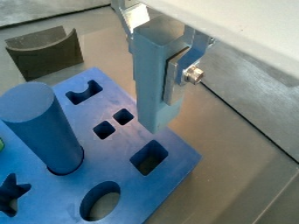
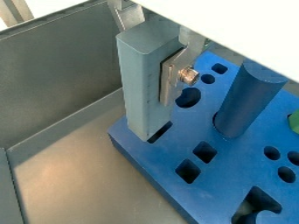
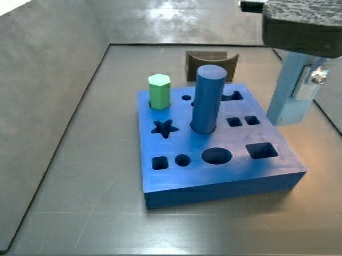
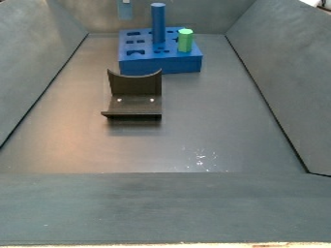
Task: Pick up the rectangle object. Move to above the board. Insert the rectangle object.
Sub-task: Insert the rectangle object.
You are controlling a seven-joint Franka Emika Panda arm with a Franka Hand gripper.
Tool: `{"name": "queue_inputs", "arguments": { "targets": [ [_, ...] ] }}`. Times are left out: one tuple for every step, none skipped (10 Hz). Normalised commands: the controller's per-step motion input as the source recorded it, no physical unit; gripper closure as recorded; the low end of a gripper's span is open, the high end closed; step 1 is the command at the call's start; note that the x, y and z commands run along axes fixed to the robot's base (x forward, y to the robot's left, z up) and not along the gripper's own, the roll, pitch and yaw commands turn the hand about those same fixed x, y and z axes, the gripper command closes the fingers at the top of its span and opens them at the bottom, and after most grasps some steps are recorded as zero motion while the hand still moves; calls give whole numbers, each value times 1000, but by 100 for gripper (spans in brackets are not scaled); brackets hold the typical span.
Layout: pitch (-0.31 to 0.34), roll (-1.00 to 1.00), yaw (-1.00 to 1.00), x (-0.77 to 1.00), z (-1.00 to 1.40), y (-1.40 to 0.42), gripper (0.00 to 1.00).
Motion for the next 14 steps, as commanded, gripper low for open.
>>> {"name": "queue_inputs", "arguments": {
  "targets": [
    [-240,260,66,-140,-254,-517,100],
    [0,-26,0,0,0,0,100],
    [0,-111,0,0,-60,0,100],
    [0,23,-123,-403,-440,483,100],
    [3,46,0,0,-14,0,100],
    [0,0,0,0,-11,-17,100],
    [31,94,-100,-340,-629,71,100],
    [0,97,-26,-140,-106,0,100],
    [0,0,0,0,-34,0,100],
    [20,0,0,34,-411,-40,100],
    [0,23,0,0,-977,0,100],
    [-249,-257,0,0,-306,0,100],
    [-43,0,0,0,0,0,100],
    [-314,-251,0,-94,-174,74,100]
  ]
}}
